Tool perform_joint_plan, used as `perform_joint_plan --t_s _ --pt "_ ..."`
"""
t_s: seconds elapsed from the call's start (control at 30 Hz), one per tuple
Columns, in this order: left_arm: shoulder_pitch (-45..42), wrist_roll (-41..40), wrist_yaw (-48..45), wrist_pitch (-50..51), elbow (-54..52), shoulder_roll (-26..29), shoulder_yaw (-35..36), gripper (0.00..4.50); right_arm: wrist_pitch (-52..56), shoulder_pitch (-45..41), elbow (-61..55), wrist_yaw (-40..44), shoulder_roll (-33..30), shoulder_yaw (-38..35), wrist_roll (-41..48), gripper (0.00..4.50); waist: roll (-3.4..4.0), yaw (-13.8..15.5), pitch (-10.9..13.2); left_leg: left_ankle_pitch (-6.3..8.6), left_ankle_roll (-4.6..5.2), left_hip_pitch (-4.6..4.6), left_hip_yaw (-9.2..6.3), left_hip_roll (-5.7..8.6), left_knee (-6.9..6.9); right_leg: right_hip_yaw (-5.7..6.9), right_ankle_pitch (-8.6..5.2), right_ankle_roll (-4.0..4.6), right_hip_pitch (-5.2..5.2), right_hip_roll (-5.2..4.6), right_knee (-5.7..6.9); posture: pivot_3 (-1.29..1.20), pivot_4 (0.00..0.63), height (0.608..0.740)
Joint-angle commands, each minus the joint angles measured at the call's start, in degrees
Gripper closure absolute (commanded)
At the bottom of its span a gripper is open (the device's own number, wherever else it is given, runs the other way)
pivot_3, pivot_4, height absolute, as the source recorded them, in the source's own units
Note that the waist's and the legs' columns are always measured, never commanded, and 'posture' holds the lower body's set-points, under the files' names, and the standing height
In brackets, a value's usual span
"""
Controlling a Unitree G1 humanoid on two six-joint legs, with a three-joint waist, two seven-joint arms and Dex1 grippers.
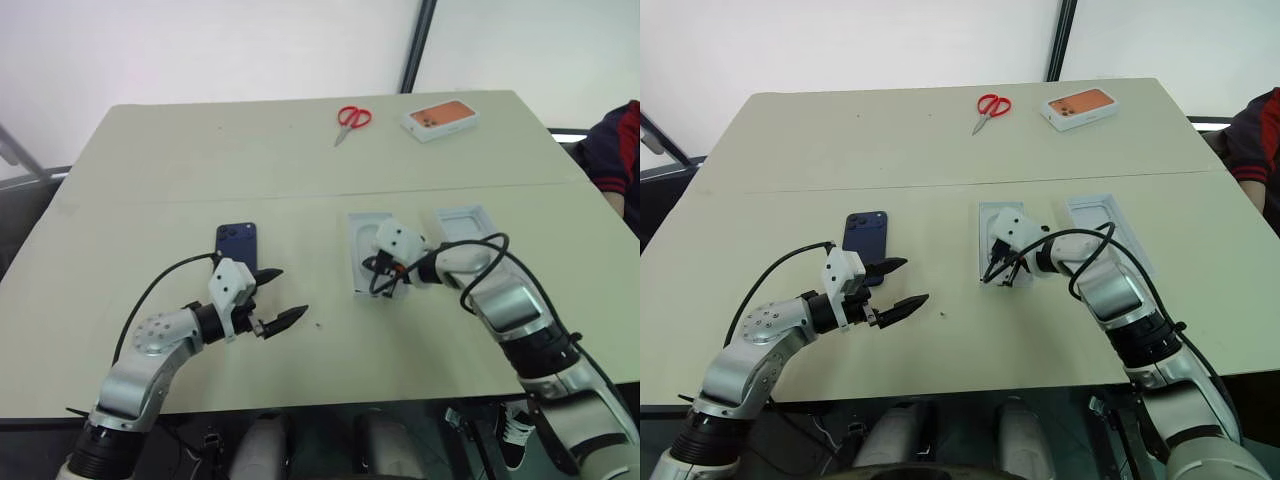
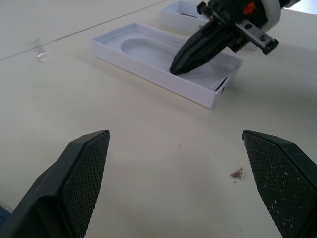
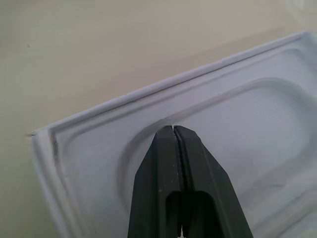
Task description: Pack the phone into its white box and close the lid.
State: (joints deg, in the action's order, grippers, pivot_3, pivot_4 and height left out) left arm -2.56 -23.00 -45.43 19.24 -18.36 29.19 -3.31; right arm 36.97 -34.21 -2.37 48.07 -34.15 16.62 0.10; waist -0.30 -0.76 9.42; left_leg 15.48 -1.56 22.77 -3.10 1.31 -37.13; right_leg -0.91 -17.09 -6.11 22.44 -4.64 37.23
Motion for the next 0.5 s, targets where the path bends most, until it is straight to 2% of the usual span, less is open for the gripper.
perform_joint_plan --t_s 0.03,0.2,0.3,0.5 --pt "0.14 -0.02 0.05 -0.78 -1.69 0.18 0.49 0.00 -1.86 -2.85 1.08 -0.60 -0.85 -2.31 -0.35 4.47 0.00 0.03 0.00 0.00 0.00 0.00 0.00 0.00 0.00 0.00 0.00 0.00 0.00 0.00 0.00 0.00 0.150 0.740" --pt "-0.37 0.12 1.21 -0.97 -1.32 -0.09 1.55 0.00 -3.94 -4.59 3.46 -0.05 -1.65 -3.10 -0.24 4.47 0.00 0.05 0.00 0.00 0.00 0.02 -0.01 0.00 0.04 0.01 0.00 0.00 0.02 0.00 -0.01 0.00 0.150 0.740" --pt "-1.90 -1.74 4.64 0.99 -0.89 -0.60 5.61 0.00 -4.51 -4.96 2.09 -0.46 -0.94 -3.74 0.38 4.47 0.00 0.04 0.01 0.00 0.00 0.04 -0.01 0.00 0.03 0.01 0.00 0.00 0.04 -0.01 -0.01 0.00 0.150 0.740" --pt "-6.93 -6.32 15.66 14.74 1.11 0.19 15.80 0.00 -0.94 -5.55 -3.76 -3.68 5.00 -2.16 1.17 4.47 -0.02 -0.33 0.01 -0.01 -0.01 -0.01 -0.03 -0.04 0.01 0.01 0.01 -0.01 0.09 0.08 0.19 0.00 0.150 0.740"
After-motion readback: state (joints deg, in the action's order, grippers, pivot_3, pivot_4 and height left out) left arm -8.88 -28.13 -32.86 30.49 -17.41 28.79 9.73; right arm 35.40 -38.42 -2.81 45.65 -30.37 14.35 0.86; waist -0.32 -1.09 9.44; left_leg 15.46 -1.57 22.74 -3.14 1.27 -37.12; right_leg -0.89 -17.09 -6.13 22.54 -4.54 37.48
